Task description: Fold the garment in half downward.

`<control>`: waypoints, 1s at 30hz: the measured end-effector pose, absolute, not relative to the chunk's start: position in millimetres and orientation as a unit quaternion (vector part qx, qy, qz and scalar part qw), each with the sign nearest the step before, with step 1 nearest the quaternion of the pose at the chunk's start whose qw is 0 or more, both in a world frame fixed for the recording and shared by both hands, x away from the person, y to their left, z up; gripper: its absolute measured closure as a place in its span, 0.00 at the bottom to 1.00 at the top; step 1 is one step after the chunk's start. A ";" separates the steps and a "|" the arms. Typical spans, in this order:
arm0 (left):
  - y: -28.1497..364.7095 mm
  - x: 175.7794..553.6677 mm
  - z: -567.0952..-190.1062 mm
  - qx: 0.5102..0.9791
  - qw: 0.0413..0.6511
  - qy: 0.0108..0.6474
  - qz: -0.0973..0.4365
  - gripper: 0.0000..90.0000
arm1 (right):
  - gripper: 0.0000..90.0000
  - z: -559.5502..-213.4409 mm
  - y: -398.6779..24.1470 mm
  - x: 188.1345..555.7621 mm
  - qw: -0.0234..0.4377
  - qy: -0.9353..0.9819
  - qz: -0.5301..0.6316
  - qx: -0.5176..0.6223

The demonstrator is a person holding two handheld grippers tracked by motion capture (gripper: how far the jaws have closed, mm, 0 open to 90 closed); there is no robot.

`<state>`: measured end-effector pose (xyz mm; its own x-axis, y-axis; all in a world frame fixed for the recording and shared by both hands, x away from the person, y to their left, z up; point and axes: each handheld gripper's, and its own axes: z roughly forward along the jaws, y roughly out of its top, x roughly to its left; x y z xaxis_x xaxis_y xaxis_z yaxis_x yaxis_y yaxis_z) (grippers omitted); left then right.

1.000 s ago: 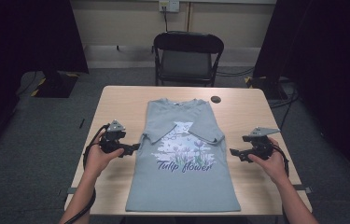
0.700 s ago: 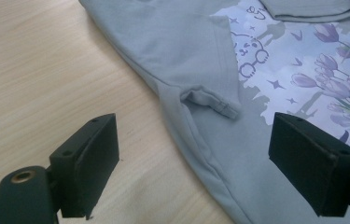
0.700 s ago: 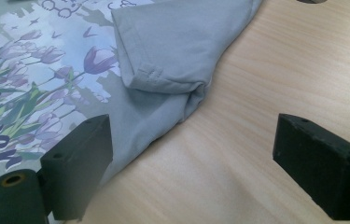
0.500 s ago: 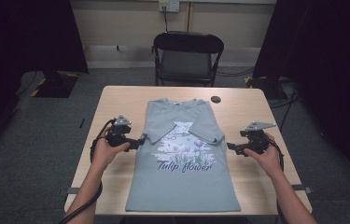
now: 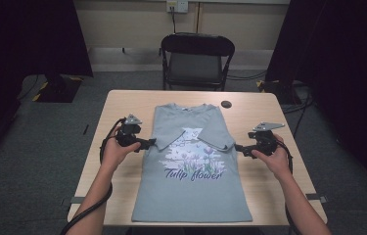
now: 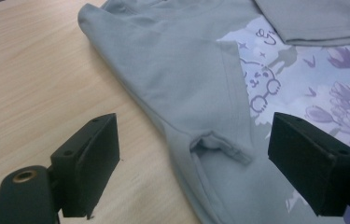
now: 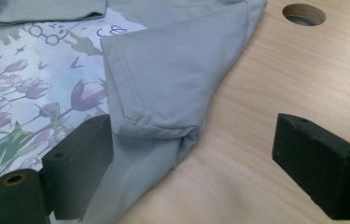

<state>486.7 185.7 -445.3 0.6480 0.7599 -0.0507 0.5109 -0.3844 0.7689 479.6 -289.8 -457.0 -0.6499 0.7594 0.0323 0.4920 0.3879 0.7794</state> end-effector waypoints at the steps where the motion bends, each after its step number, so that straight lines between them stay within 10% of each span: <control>1: 184.1 488.2 -446.3 0.817 0.396 0.390 0.155 0.18 | 0.13 -457.5 -289.6 480.9 0.168 0.817 0.395 0.385; 30: 170.5 526.3 -462.5 0.821 0.373 0.406 0.145 0.19 | 0.16 -466.9 -268.5 518.8 0.164 0.819 0.396 0.380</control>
<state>526.3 170.5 -462.5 0.6275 0.7759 -0.0646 0.5591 -0.3912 0.7310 518.8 -268.5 -466.9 -0.6571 0.7531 0.0317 0.4923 0.3970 0.7746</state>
